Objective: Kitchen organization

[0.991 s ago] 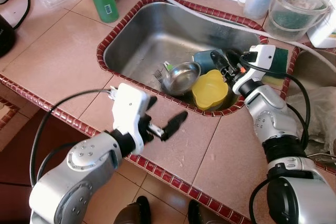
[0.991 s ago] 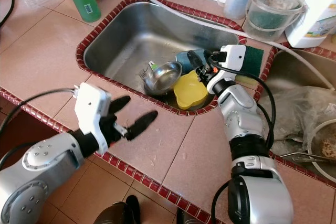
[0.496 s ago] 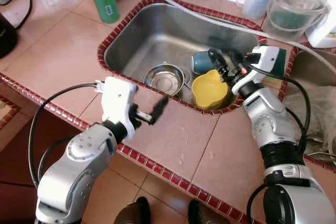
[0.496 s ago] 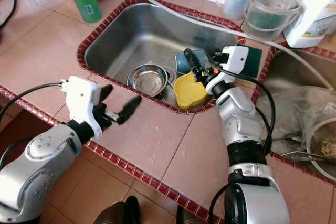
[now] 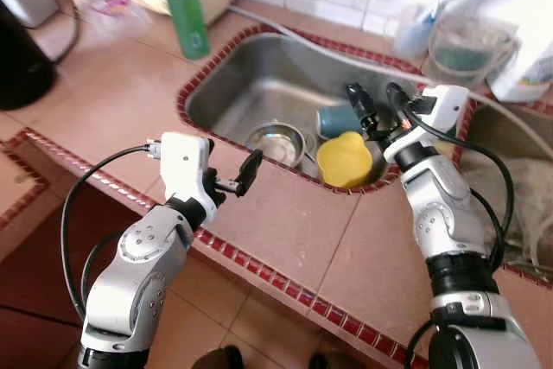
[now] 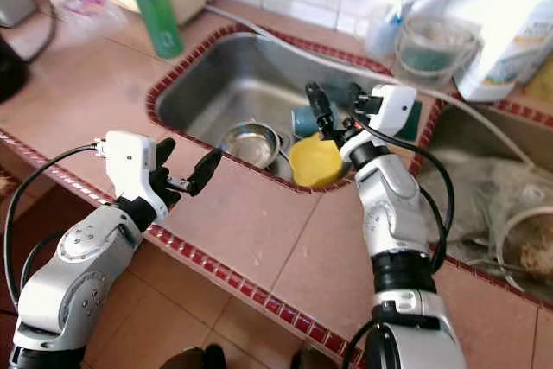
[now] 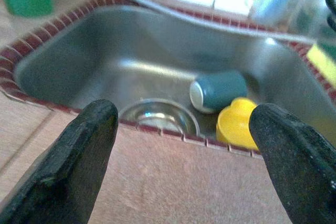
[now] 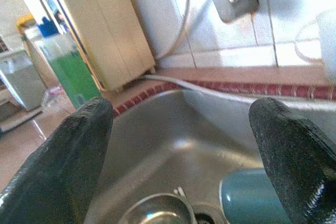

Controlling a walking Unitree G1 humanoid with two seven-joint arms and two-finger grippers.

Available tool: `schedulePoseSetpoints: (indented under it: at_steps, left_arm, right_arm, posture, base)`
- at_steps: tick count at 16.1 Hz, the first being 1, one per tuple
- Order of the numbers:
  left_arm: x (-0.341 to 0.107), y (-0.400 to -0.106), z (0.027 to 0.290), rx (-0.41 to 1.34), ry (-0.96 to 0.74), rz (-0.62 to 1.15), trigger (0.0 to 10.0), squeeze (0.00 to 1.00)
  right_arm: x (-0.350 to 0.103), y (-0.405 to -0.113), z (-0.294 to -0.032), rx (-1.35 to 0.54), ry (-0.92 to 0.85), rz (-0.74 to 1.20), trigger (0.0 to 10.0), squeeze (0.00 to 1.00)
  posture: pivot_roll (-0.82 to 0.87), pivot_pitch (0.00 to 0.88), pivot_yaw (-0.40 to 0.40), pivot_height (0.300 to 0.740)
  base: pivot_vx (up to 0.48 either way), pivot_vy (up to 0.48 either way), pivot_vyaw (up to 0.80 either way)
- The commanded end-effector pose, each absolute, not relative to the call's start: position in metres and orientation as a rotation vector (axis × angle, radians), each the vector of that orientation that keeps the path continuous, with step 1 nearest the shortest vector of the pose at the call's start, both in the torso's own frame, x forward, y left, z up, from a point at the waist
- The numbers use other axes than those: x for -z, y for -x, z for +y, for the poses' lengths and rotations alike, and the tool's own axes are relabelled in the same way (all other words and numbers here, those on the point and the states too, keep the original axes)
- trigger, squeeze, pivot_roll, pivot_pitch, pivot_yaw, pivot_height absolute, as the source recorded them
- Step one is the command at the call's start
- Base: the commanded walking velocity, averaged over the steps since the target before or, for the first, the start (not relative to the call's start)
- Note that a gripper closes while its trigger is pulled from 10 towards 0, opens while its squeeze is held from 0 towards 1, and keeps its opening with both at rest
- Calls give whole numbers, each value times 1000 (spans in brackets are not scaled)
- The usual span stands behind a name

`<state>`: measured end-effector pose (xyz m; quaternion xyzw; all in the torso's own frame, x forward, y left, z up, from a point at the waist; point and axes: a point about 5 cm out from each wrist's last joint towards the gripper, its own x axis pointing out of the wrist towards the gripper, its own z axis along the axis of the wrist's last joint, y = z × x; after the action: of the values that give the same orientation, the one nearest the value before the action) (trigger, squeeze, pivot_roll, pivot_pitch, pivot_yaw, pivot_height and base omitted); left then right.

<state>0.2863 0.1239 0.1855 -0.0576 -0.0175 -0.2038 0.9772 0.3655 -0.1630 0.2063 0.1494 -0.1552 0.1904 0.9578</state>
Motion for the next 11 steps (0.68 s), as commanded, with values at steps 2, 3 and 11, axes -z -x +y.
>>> schedulePoseSetpoints:
  at_steps: [2, 3, 11]
  left_arm:
    - [-183, -291, 128, 404, 116, -46, 10000, 0]
    - [-182, -292, 129, 405, 117, -57, 10000, 0]
    - [-157, -293, 134, 381, 116, -58, 10000, 0]
  right_arm:
    - [-207, -358, -163, -389, -297, -336, 10000, 1000]
    - [-204, -354, -164, -385, -289, -333, 10000, 1000]
    - [-181, -324, -171, -231, -133, -319, 10000, 859]
  posture:
    - [-109, 63, 20, 740]
    - [-115, 51, 18, 740]
    - [-128, 28, 22, 740]
  base:
    - [0, 0, 0]
    - [0, 0, 0]
    - [0, 0, 0]
